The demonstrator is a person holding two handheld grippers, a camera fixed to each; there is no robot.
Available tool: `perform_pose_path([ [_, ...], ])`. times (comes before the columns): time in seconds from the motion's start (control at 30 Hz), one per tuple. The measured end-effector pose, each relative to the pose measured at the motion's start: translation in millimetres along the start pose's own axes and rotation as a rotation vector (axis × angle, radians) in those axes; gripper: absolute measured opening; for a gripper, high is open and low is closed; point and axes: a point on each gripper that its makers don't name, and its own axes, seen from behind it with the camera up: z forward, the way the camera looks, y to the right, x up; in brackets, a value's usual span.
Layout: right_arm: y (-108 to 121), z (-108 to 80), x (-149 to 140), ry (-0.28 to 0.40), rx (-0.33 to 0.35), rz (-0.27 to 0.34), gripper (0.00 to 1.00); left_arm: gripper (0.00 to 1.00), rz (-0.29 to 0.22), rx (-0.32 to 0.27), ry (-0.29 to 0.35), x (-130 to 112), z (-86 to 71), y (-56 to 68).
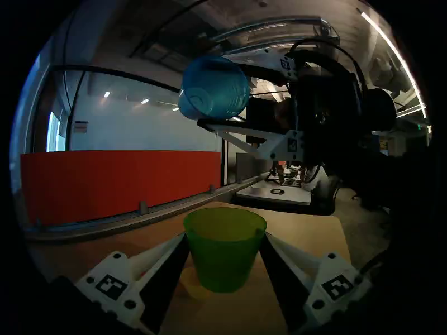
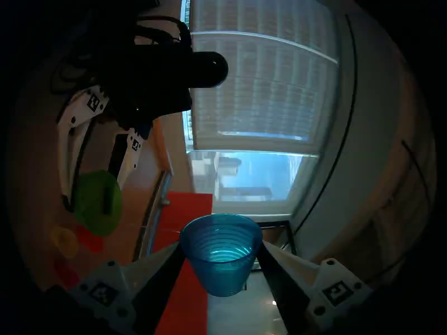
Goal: Pour water
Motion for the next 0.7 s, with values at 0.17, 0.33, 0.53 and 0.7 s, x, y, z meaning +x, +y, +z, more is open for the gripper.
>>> perform_pose_path([
  [0.17, -2.0, 0.2, 0.4, 0.001, 0.004, -0.006, 0.9, 0.84, 0.001, 0.001, 0.002, 0.9, 0.6, -0.4],
  [0.33, -3.9, -0.1, -0.3, -0.001, 0.005, 0.054, 0.9, 0.84, 0.003, 0.002, 0.005, 2.4, 0.6, -0.6],
  [0.53, -9.6, -1.4, -5.3, -0.008, 0.015, 0.241, 0.9, 0.84, 0.009, 0.003, 0.007, 4.3, 0.0, -0.6],
  [0.7, -16.4, -5.1, -10.8, -0.017, 0.023, 0.423, 0.9, 0.84, 0.011, 0.009, 0.006, 5.0, -1.0, -1.2],
])
